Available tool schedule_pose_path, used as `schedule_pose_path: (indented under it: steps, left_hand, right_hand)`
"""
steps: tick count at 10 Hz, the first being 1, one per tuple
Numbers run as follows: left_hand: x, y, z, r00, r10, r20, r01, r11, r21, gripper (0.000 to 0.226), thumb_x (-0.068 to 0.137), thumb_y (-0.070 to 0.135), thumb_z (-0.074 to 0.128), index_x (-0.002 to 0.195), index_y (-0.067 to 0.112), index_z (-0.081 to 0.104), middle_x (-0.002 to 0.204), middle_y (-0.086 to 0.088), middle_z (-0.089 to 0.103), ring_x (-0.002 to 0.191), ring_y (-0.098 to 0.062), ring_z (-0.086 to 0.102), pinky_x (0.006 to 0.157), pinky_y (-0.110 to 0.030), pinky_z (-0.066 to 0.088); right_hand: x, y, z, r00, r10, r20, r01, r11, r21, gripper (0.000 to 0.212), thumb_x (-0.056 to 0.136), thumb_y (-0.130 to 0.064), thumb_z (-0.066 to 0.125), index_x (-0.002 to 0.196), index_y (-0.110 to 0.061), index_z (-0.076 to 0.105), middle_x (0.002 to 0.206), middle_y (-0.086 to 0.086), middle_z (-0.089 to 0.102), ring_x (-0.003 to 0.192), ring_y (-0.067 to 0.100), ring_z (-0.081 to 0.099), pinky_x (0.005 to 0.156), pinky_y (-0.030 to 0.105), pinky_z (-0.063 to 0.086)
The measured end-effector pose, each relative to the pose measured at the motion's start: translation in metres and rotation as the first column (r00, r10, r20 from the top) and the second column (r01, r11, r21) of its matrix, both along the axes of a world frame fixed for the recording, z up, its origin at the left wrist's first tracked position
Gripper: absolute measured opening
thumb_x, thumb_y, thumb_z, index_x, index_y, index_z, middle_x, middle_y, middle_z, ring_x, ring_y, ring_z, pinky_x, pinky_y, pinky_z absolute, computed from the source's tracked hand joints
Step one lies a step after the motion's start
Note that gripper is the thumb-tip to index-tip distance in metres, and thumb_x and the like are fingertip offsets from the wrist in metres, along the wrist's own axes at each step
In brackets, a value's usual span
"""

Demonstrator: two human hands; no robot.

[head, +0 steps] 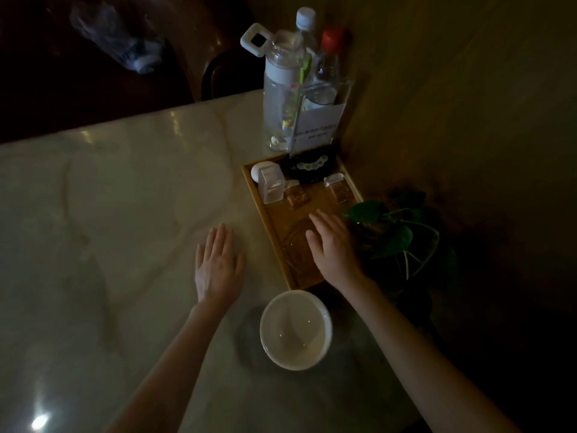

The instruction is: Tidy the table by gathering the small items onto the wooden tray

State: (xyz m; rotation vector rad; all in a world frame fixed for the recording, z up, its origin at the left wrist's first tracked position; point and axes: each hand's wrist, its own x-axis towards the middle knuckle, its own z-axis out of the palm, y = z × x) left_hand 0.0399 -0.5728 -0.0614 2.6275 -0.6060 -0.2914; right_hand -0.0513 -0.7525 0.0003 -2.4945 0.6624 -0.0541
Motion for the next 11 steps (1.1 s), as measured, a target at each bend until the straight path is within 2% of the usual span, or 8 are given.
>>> schedule_pose_path:
  steps: [2,3,6,7,8,9,10,11]
  left_hand:
    - [0.002,0.006,-0.01,0.996,-0.061,0.064,0.055,0.994,0.098,0.066,0.086,0.048,0.01,0.144,0.017,0.013,0.154,0.0,0.005,0.137,-0.01,-0.009,0.113,-0.035,-0.005]
    - [0.002,0.006,-0.012,0.995,-0.063,0.072,0.054,0.991,0.119,0.07,0.083,0.049,0.005,0.144,0.018,0.013,0.154,-0.001,0.006,0.137,-0.009,-0.01,0.113,-0.035,-0.005]
    - [0.003,0.005,-0.013,0.995,-0.063,0.081,0.052,0.991,0.125,0.068,0.084,0.049,0.007,0.144,0.018,0.015,0.154,-0.002,0.009,0.136,-0.009,-0.008,0.113,-0.036,-0.003]
    - [0.002,0.006,-0.013,0.994,-0.068,0.081,0.059,0.992,0.115,0.068,0.084,0.048,0.008,0.144,0.018,0.016,0.154,-0.002,0.011,0.136,-0.009,-0.007,0.112,-0.036,-0.003]
    - [0.004,0.006,-0.009,0.997,-0.065,0.038,0.062,0.994,0.085,0.067,0.085,0.048,0.012,0.144,0.017,0.019,0.154,-0.003,0.012,0.137,-0.009,-0.005,0.113,-0.037,0.0]
    - [0.01,0.01,0.0,0.996,-0.069,-0.062,0.071,0.997,0.03,0.054,0.093,0.036,0.033,0.143,0.017,0.022,0.154,-0.002,0.012,0.142,-0.015,0.001,0.115,-0.038,0.001]
    - [0.02,0.013,0.021,0.976,-0.084,-0.2,0.072,0.995,-0.068,0.045,0.093,0.024,0.044,0.137,0.014,0.038,0.151,-0.005,0.026,0.14,-0.019,0.019,0.114,-0.039,0.014]
    - [0.037,0.021,0.051,0.955,-0.017,-0.296,-0.008,0.997,-0.082,0.028,0.091,0.025,0.048,0.112,0.014,0.063,0.12,-0.011,0.062,0.112,-0.027,0.055,0.093,-0.037,0.044]
  right_hand:
    - [0.047,-0.013,-0.006,0.974,0.125,-0.188,-0.133,0.991,-0.032,0.051,0.099,-0.038,0.025,0.145,-0.018,0.019,0.156,0.003,0.014,0.144,0.017,0.008,0.116,0.033,0.002]
    - [0.06,-0.016,-0.013,0.956,0.138,-0.259,-0.143,0.99,0.003,0.052,0.098,-0.042,0.019,0.145,-0.021,0.017,0.157,0.001,0.009,0.145,0.016,0.005,0.117,0.041,0.0]
    - [0.062,-0.013,-0.017,0.938,0.129,-0.322,-0.161,0.984,-0.075,0.053,0.098,-0.042,0.015,0.146,-0.018,0.016,0.157,0.002,0.01,0.145,0.017,0.006,0.117,0.042,0.002]
    - [0.061,-0.012,-0.018,0.933,0.132,-0.336,-0.166,0.983,-0.075,0.054,0.098,-0.042,0.014,0.146,-0.017,0.014,0.157,0.002,0.008,0.145,0.017,0.004,0.117,0.042,0.002]
    - [0.062,-0.012,-0.01,0.944,0.125,-0.305,-0.141,0.989,-0.031,0.053,0.098,-0.041,0.018,0.145,-0.017,0.02,0.158,0.002,0.003,0.145,0.02,0.002,0.118,0.045,0.004]
    - [0.06,-0.005,0.006,0.977,0.133,-0.166,-0.137,0.991,-0.011,0.043,0.098,-0.034,0.032,0.135,-0.015,0.042,0.155,0.005,0.019,0.142,0.024,0.016,0.116,0.043,0.018]
    - [0.056,0.005,0.026,0.984,0.166,-0.069,-0.164,0.986,0.04,0.032,0.094,-0.018,0.047,0.125,-0.013,0.053,0.133,0.006,0.052,0.122,0.021,0.048,0.095,0.025,0.04]
    - [0.056,0.012,0.049,0.98,0.186,-0.068,-0.181,0.981,0.076,0.027,0.09,-0.012,0.053,0.117,-0.011,0.059,0.114,0.008,0.065,0.102,0.015,0.06,0.069,0.008,0.038]
